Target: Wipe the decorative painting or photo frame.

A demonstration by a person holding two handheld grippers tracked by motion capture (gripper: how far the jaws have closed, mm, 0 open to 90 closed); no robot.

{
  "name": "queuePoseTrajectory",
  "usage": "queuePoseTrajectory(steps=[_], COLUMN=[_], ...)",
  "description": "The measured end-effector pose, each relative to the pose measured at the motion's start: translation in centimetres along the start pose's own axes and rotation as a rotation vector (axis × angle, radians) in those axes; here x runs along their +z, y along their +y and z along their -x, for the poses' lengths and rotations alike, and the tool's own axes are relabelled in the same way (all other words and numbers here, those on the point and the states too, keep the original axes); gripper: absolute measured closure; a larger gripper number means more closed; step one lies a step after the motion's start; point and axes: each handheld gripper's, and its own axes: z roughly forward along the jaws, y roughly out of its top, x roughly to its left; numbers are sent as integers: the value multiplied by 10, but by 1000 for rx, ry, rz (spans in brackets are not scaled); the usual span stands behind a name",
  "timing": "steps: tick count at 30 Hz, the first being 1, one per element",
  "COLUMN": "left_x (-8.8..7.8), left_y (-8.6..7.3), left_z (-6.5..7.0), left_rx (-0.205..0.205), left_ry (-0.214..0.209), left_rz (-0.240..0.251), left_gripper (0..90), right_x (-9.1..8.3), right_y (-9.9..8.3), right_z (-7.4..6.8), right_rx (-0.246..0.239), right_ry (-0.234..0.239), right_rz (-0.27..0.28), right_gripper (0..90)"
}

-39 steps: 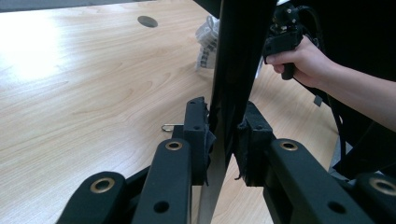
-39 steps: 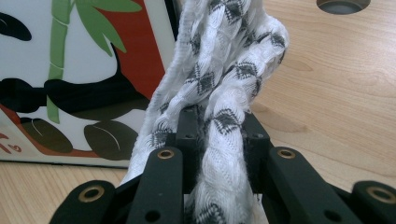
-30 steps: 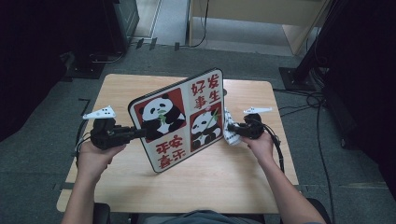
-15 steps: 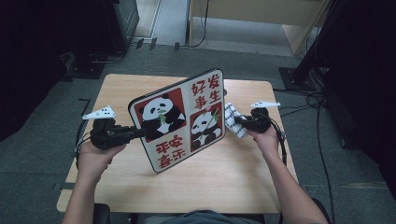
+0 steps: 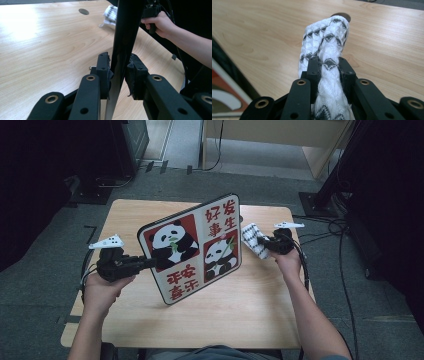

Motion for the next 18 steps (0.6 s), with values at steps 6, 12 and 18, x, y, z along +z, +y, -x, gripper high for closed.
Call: queuePoseTrajectory(steps=[6,12,18], left_x=[0,0,-1], left_y=[-2,-3,-3], left_z=[1,0,0], left_rx=[-4,-4,-4], left_ry=[8,6,10], left_rz=[1,-1,-4], left_gripper=[743,743,743], right_x=[5,6,12], right_y=[0,-7,-15], right_z=[14,33,39], right_rx=[-8,28,56], right_ry=[-50,-94,-72], right_rz=[-4,-21,-45], right_gripper=[764,761,703])
